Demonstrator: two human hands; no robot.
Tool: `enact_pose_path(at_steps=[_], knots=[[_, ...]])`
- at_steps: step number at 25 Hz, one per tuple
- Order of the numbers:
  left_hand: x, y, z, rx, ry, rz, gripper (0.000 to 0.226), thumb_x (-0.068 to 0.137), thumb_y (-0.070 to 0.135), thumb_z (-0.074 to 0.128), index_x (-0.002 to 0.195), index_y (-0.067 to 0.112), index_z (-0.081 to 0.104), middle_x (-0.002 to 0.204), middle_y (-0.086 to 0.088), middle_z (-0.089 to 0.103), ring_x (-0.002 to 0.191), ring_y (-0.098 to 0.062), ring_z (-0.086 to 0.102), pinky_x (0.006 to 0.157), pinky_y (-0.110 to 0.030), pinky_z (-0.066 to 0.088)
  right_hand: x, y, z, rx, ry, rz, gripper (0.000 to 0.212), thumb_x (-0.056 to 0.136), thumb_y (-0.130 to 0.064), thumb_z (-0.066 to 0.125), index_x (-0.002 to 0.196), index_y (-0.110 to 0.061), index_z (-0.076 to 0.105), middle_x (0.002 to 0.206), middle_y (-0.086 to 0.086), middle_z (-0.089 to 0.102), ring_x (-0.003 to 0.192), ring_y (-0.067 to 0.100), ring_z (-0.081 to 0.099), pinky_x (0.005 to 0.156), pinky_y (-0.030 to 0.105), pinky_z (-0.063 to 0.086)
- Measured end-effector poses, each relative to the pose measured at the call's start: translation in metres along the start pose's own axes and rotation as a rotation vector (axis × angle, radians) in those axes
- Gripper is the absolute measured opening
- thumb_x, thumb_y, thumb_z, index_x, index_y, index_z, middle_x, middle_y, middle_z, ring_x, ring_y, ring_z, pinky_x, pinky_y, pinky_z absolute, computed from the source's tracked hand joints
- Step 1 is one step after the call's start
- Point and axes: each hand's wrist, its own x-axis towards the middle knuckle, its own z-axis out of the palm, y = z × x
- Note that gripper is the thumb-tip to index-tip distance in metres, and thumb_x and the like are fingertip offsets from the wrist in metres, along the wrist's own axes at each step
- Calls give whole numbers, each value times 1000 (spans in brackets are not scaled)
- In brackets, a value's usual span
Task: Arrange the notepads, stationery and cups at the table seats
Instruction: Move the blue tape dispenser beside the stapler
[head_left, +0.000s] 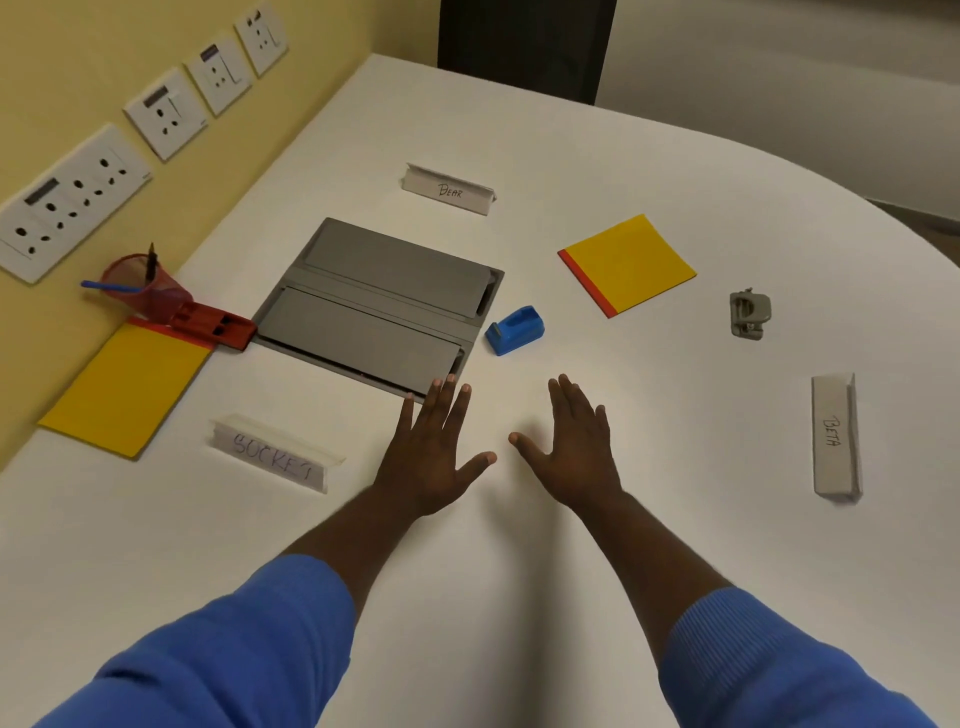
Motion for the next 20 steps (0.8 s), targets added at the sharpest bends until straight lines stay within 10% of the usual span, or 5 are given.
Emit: enact_pose_path(at_steps=[12,20], knots=[[142,-20,44,-6,-29,-45,90,101,57,42,161,7,-3,171,-8,1,158,-22,-1,127,-47,-4,142,40,32,8,40,-8,74,103,-50,45,163,-20,12,170,2,12,157,20,11,127,47,6],[201,-14,50,-385,96,-195,76,94,37,68,156,9,32,154,-8,46,143,-23,42,127,-41,6,185,40,32,-2,71,-136,70,95,-7,58,158,-19,30,158,7,42,148,28,33,124,51,23]])
